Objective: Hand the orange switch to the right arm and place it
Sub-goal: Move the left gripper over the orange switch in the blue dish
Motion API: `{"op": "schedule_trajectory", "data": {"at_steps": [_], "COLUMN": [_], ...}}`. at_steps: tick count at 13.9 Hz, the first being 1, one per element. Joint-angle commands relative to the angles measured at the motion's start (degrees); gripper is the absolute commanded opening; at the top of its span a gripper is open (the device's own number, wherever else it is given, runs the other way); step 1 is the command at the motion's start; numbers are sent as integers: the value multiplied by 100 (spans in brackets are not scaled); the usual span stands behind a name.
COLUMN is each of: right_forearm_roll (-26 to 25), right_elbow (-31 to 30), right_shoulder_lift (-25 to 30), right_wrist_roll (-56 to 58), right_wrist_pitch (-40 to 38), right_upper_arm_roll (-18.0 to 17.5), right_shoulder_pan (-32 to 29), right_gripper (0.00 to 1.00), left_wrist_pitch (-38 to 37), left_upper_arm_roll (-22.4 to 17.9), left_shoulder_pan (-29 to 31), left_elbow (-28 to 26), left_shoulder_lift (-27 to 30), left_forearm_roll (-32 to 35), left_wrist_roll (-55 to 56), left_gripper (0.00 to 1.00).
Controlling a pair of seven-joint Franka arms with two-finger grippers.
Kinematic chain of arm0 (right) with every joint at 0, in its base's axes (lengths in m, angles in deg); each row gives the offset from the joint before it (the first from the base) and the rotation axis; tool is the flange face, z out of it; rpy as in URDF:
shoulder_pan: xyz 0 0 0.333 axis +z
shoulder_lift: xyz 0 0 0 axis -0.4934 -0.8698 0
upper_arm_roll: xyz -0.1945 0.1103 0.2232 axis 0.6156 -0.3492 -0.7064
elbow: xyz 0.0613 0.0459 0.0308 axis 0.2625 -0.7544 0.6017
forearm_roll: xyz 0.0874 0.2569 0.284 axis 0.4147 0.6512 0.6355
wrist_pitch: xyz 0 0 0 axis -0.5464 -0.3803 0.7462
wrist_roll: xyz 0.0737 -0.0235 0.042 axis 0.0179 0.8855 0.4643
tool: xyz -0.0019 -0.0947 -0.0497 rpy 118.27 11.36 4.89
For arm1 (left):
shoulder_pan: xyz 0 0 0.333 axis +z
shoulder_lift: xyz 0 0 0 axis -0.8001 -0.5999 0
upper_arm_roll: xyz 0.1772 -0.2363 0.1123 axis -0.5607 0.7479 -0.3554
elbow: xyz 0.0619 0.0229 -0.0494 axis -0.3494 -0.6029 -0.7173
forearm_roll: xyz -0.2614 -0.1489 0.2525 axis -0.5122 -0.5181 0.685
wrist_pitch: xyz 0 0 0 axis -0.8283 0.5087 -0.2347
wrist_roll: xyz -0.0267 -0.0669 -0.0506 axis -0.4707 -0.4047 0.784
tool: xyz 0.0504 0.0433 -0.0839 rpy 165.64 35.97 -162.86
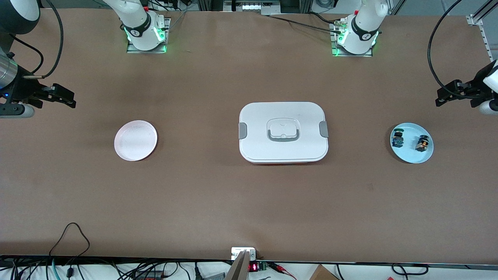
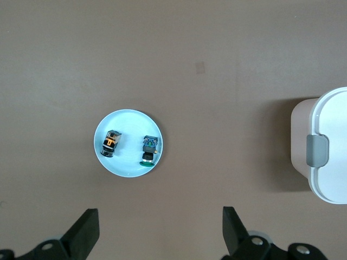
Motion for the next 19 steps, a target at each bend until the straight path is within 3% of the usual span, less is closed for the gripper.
{"op": "schedule_trajectory", "data": {"at_steps": [1, 10, 13, 16, 19], "right_forearm_roll": [80, 80, 80, 89, 89], "right_elbow": [84, 84, 84, 84, 93], "right_shoulder_lift": [-15, -15, -15, -15, -15], "right_wrist_roll": [22, 22, 22, 22, 13], "right_wrist_pitch": [-35, -27, -18, -18, -18], "right_upper_arm_roll": [-21, -21, -21, -21, -21], "right_shoulder_pan": [-44, -53, -44, -44, -44], "right_gripper": [100, 100, 100, 100, 100], "left_wrist_pitch": [-217, -341, -858, -930, -650], "left_upper_arm_roll": [-7, -42, -25, -42, -34], "left_shoulder_pan": [-15, 151, 179, 205, 643], "left_elbow": [176, 493, 448, 439, 238], "left_shoulder_lift": [-98, -397, -415, -555, -757], "left_forearm_roll": [76, 24, 23, 85, 94], "left_wrist_roll": [-8, 27, -78, -1890, -3921], "left_gripper": [100, 100, 100, 100, 100]}}
